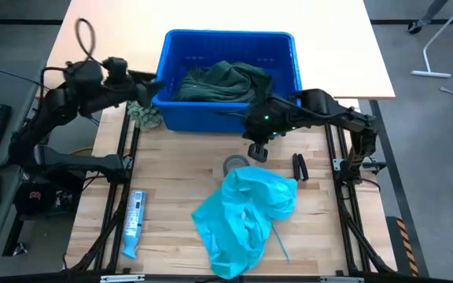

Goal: Fold laundry
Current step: Move the blue laundry bin to the other table

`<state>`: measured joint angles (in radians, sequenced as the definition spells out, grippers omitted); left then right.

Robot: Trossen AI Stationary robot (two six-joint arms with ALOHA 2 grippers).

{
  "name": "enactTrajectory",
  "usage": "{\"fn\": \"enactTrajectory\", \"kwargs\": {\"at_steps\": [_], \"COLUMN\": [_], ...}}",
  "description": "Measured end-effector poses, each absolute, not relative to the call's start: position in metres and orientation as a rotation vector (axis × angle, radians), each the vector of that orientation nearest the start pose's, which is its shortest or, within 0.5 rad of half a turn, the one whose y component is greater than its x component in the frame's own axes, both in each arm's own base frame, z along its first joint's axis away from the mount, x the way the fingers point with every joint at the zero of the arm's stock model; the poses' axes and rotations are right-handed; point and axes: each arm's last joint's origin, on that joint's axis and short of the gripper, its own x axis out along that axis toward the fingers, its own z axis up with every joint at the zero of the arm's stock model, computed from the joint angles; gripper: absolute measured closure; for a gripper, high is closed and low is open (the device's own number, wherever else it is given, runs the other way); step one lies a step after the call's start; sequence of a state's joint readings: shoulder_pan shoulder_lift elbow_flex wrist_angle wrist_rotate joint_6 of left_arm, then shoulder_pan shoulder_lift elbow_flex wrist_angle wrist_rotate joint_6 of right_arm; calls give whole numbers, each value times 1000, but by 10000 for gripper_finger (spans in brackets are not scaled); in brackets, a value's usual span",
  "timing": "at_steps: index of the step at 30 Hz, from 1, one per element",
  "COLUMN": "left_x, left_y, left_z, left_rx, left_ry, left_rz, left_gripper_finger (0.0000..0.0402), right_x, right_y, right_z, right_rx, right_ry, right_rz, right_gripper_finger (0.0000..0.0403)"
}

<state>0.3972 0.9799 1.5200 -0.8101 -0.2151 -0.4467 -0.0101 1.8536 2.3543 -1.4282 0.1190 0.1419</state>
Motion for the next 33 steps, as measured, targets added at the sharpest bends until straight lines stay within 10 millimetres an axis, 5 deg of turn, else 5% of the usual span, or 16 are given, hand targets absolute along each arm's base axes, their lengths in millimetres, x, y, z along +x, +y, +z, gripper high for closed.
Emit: {"fn": "enactTrajectory", "kwargs": {"at_steps": [5, 12, 17, 22, 28, 33], "left_x": [151, 200, 237, 263, 285, 291], "left_y": [66, 90, 95, 86, 91, 112], "left_z": [448, 410, 379, 365, 337, 302], "left_rx": [-394, -238, -181, -150, -107, -113], "left_ry": [439, 766, 947, 973, 914, 928], "left_rz": [628, 597, 488, 392, 451, 628], "left_gripper_finger": [158, 162, 239, 385, 399, 401], "right_x": [332, 323, 326, 337, 346, 348], "right_y": [-24, -70, -79, -75, -94, -123], "right_z": [442, 439, 425, 389, 333, 315], "right_rx": [18, 344, 474, 457, 376, 371], "right_ry": [1020, 998, 1049, 1194, 1307, 1225], "right_rz": [-338, -593, -580, -526, -579, -693], "right_gripper_finger": [402, 403, 403, 403, 403, 403]}}
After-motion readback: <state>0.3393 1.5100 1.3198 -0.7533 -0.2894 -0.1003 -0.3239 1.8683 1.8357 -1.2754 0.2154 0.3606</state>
